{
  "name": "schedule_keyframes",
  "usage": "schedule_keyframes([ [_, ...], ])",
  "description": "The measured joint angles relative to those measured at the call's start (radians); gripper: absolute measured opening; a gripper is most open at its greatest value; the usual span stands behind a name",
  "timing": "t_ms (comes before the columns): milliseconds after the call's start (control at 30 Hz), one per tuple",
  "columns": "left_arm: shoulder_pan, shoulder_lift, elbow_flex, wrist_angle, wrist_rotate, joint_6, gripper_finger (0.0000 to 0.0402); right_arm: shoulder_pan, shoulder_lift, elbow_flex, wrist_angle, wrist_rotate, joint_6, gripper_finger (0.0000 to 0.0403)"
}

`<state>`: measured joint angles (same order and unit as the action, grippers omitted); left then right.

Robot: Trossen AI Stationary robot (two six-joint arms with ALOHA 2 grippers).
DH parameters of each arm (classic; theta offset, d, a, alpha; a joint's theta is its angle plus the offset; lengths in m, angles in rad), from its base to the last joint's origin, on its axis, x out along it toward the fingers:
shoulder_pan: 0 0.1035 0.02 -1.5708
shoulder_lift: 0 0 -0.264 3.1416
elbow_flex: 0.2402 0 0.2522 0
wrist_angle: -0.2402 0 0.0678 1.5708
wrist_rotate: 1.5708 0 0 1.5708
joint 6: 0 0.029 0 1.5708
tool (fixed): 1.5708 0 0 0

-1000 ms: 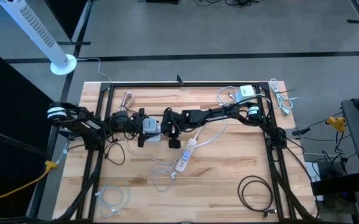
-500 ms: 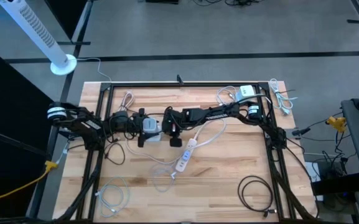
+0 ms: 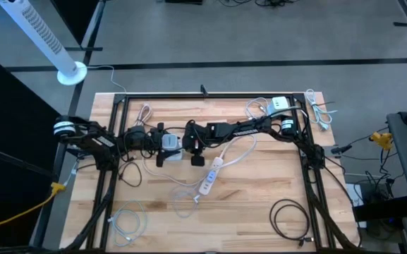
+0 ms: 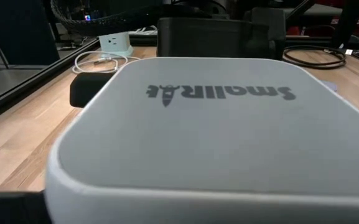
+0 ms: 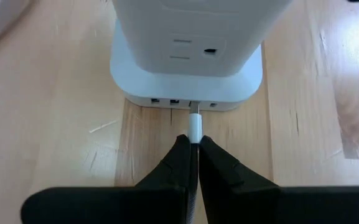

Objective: Insert USB
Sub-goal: Insert the purple charger cable into the white outlet extension

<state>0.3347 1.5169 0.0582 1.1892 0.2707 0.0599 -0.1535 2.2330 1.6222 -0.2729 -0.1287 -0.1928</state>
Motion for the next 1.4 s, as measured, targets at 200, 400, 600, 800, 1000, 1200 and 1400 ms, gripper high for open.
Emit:
schedule_keyframes([
  [200, 0.0, 0.0, 0.0, 0.0, 0.0, -0.001, 0.0287, 0.0, 0.015, 0.0, 0.027, -0.002, 0.003, 0.0005],
  [400, 0.0, 0.0, 0.0, 0.0, 0.0, -0.002, 0.0287, 0.0, 0.022, -0.001, 0.057, -0.002, 0.012, 0.0005],
  [600, 0.0, 0.0, 0.0, 0.001, 0.0, -0.002, 0.0287, 0.0, 0.021, -0.001, 0.054, -0.003, -0.031, 0.0005],
  [800, 0.0, 0.002, -0.003, 0.021, 0.0, -0.002, 0.0287, 0.004, 0.004, 0.0, 0.011, -0.001, -0.062, 0.0042],
  [1000, 0.0, -0.001, -0.005, 0.039, -0.018, -0.027, 0.0287, 0.005, -0.05, 0.002, -0.09, -0.004, -0.087, 0.0148],
  [1200, 0.009, -0.015, 0.007, 0.038, -0.036, -0.065, 0.0287, 0.005, -0.132, 0.002, -0.186, -0.01, -0.123, 0.0225],
  [1400, 0.091, -0.048, 0.036, 0.01, -0.084, -0.076, 0.0287, 0.005, -0.216, 0.002, -0.243, -0.01, -0.124, 0.027],
])
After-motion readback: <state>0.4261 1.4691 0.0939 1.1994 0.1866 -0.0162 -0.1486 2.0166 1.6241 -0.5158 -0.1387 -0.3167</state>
